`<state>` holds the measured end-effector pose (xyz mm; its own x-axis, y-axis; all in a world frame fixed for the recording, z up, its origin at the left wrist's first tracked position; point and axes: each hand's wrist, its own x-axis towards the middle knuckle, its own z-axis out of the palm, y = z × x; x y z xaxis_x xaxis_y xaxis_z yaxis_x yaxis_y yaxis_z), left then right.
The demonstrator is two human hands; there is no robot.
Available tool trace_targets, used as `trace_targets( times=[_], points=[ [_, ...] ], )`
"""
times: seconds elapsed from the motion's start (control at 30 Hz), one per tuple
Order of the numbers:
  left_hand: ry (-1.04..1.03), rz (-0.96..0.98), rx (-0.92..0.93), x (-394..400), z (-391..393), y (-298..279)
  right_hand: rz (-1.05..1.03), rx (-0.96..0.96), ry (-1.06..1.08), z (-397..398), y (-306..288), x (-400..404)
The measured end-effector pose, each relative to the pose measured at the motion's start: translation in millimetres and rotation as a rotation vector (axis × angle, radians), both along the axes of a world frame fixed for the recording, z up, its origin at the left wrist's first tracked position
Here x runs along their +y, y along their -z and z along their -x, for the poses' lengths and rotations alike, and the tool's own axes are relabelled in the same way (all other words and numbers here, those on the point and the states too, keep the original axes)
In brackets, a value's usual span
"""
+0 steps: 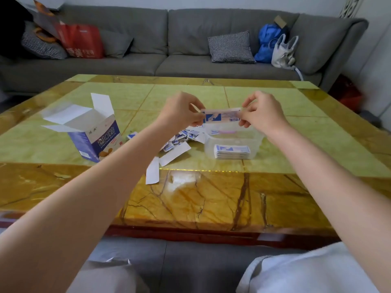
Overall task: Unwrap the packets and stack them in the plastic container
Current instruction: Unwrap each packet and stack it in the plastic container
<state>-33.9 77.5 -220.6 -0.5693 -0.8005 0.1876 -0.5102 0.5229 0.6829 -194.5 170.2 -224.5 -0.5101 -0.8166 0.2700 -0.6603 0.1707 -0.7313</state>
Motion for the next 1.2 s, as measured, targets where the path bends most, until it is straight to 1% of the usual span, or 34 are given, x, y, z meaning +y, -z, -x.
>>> trace_targets(
  times=[0.03, 0.1, 0.23, 0.3, 0.4, 0.53, 0.67, 0.9, 1.0, 1.1, 1.2],
  points=[
    [0.001, 0.002, -0.016, -1.7, 12.1, -1.1, -0.038, -0.024, 0.043, 8.4, 1.9, -3.1],
    [-0.019, 0.031, -0.119, -5.8, 33.2, 2.3, -0.152, 0.002, 0.082, 18.0, 3.9, -8.1],
    [-0.049, 0.030, -0.375, -16.3, 59.6, 15.9, -0.456, 0.201, 0.046, 20.7, 4.3, -22.1],
    [-0.038, 0.035, -0.483, -20.0, 71.4, 17.9, -0.567, 0.226, 0.029, 22.0, 5.8, -30.6],
    [-0.007, 0.054, -0.639, -21.2, 85.3, 18.3, -0.668, 0.237, 0.011, 19.4, 6.7, -37.6],
    [0.021, 0.068, -0.774, -18.0, 100.4, 19.2, -0.811, 0.327, -0.030, 15.5, 7.2, -37.8],
    [0.056, 0.111, -0.935, -13.9, 108.7, 20.2, -0.893, 0.359, -0.110, 14.4, 8.9, -36.7],
    [0.089, 0.133, -0.964, -13.9, 111.1, 20.0, -0.980, 0.380, -0.127, 12.8, 5.5, -36.4],
    [0.098, 0.136, -0.950, -11.3, 111.3, 18.7, -0.998, 0.433, -0.142, 11.6, 4.0, -35.0],
    [0.109, 0.132, -0.850, -10.2, 109.6, 12.4, -0.982, 0.473, -0.131, 6.7, -5.4, -33.3],
    [0.086, 0.138, -0.705, -11.6, 99.7, 2.1, -0.878, 0.481, -0.134, -4.3, -19.8, -32.1]
  ],
)
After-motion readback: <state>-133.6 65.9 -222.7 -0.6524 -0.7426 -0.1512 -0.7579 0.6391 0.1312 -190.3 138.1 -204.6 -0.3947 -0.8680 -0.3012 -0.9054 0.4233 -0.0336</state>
